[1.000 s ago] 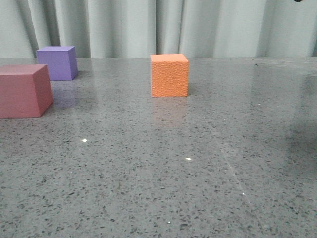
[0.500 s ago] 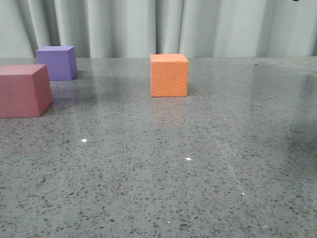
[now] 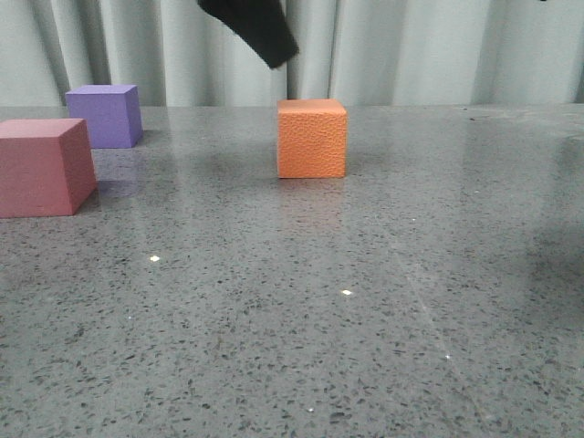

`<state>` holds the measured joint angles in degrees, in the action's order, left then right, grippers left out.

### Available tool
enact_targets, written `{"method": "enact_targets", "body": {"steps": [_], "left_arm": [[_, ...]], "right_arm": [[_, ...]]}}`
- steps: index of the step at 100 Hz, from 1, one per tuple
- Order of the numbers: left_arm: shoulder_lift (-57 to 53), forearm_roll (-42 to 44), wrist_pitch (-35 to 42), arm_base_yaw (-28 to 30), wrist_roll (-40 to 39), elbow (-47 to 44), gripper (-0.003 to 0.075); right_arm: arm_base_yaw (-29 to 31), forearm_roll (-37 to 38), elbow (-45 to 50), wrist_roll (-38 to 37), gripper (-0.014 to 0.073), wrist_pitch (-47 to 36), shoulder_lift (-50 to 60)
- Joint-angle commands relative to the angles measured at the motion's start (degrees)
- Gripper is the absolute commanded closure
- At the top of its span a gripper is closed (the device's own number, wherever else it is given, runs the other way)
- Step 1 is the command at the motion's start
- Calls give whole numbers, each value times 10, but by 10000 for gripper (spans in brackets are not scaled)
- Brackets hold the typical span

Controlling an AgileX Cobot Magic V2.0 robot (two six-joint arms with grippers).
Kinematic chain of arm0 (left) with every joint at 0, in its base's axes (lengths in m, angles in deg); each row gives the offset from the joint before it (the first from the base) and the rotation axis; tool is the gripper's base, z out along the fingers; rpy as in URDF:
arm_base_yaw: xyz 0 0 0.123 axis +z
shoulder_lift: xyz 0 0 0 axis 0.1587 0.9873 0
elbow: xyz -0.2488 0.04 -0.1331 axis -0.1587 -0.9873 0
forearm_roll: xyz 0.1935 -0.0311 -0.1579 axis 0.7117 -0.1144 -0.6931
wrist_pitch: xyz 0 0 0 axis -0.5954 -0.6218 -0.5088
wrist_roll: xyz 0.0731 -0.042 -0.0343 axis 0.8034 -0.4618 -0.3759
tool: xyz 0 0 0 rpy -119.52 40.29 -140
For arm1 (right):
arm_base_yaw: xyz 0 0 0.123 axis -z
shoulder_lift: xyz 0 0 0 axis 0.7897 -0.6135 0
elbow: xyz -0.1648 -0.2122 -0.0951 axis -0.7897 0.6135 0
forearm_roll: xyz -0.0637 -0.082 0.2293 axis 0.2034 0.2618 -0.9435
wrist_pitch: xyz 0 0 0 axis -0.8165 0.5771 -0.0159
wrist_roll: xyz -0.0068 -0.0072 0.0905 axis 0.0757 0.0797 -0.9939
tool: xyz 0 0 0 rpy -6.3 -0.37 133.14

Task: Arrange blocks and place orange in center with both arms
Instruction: 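Move the left gripper to the orange cube and grasp it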

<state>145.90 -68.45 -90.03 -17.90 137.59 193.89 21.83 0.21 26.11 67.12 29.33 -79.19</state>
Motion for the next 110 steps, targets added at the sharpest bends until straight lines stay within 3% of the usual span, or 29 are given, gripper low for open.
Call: {"method": "enact_targets", "body": {"steps": [1, 52, 110], "left_arm": [[-14, -24, 23, -14, 2, 27, 99], [44, -22, 93, -30, 2, 29, 99], [81, -20, 66, -30, 2, 29, 121]], "right_arm": [[1, -1, -13, 7, 13, -32, 11], [1, -5, -13, 7, 13, -26, 11], [1, -13, -13, 7, 13, -26, 11]]}}
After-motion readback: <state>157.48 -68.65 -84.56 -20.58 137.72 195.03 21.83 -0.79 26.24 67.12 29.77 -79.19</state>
